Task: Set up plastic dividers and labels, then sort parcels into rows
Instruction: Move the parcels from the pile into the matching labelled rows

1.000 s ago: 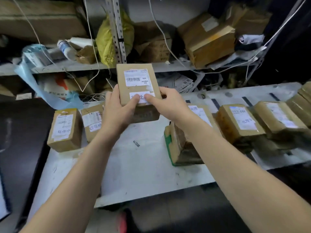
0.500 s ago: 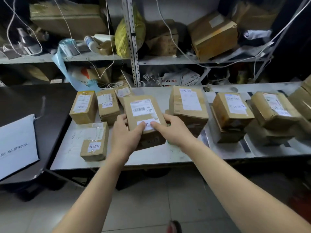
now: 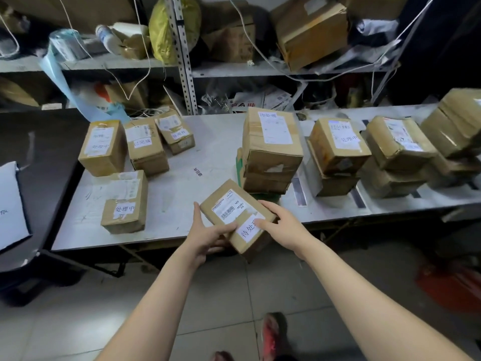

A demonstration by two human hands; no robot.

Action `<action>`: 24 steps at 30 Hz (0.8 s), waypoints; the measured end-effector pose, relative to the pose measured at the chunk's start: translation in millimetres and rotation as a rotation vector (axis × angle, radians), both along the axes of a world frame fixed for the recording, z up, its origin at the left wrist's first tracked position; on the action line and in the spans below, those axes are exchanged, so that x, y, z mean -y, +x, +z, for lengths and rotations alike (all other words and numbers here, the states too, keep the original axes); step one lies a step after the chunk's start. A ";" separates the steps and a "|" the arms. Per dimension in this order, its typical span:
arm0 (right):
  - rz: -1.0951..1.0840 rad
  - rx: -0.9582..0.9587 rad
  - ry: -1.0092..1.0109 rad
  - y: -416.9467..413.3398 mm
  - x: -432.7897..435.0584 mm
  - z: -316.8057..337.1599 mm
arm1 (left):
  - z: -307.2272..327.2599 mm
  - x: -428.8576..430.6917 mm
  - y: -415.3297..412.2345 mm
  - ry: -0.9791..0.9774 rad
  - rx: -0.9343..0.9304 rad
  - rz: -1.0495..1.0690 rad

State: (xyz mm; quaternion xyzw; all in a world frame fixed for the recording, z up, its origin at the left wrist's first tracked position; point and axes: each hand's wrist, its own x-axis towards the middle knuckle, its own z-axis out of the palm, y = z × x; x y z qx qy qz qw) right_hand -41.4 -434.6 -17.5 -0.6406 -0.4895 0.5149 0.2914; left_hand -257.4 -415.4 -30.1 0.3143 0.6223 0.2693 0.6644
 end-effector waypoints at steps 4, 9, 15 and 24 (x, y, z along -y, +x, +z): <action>-0.011 -0.003 -0.018 28.5 -4.2 -25.0 | -16.9 -9.0 21.9 0.002 0.010 -0.016; -0.091 0.023 0.021 51.6 -13.2 -55.4 | -50.4 -7.2 54.5 0.024 -0.019 0.134; -0.180 -0.062 0.062 72.1 -32.5 -86.6 | -75.3 -4.3 81.2 0.133 -0.102 0.248; -0.210 -0.166 0.031 77.2 -53.9 -99.7 | -79.1 -9.1 61.3 0.249 -0.429 0.057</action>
